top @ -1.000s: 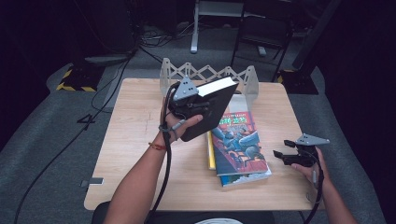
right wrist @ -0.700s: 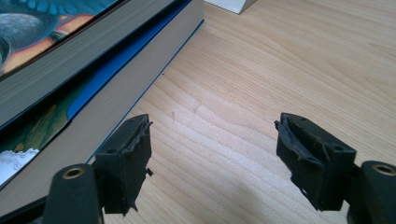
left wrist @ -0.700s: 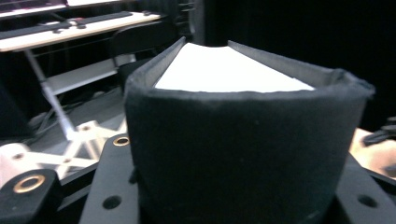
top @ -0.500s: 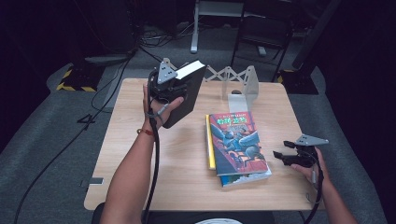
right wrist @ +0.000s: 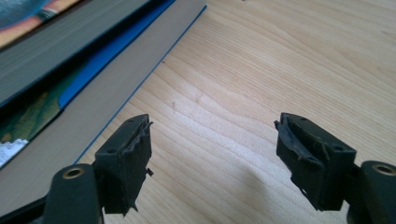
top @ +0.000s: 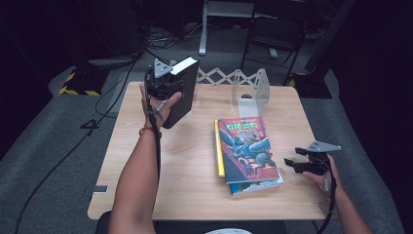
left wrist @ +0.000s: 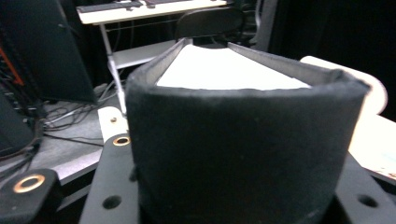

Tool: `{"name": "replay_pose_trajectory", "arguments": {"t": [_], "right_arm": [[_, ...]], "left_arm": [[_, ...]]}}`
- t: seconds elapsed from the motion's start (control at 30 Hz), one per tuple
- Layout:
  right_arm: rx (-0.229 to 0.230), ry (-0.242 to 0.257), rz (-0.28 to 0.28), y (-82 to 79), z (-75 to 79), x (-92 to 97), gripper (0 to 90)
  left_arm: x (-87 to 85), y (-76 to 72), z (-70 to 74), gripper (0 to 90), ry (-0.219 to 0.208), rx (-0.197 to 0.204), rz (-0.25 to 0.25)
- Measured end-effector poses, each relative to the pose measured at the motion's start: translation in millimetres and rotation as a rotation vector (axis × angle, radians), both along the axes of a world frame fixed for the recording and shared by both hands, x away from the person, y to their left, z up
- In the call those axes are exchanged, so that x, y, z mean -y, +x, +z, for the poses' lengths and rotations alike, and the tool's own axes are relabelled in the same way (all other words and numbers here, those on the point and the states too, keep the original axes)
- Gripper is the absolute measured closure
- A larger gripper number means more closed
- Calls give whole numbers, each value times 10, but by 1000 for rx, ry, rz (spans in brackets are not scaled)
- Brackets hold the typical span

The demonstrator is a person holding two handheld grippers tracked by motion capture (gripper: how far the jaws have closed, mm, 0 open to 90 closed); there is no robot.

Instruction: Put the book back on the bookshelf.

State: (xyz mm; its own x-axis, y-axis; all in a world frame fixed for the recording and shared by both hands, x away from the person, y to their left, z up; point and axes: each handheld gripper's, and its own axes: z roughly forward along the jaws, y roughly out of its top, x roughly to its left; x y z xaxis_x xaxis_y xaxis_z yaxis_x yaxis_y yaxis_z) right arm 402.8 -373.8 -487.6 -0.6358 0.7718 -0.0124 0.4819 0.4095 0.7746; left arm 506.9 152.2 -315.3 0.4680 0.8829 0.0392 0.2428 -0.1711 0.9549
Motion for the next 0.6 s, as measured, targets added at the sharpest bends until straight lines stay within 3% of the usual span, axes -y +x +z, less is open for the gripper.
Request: {"name": "replay_pose_trajectory", "arguments": {"t": [0.13, 0.2, 0.23, 0.6], "right_arm": [[-18, 4, -8, 18, -21, 23, 271], [-17, 6, -6, 23, -21, 25, 273], [-16, 6, -5, 24, -22, 25, 273], [-16, 10, -8, 32, -26, 44, 278]], "left_arm": [[-59, 107, -26, 524, -26, -6, 24], [-55, 134, -35, 523, -22, -9, 32], [-35, 191, -50, 523, 4, -12, 40], [54, 470, -115, 523, 20, -15, 87]]}}
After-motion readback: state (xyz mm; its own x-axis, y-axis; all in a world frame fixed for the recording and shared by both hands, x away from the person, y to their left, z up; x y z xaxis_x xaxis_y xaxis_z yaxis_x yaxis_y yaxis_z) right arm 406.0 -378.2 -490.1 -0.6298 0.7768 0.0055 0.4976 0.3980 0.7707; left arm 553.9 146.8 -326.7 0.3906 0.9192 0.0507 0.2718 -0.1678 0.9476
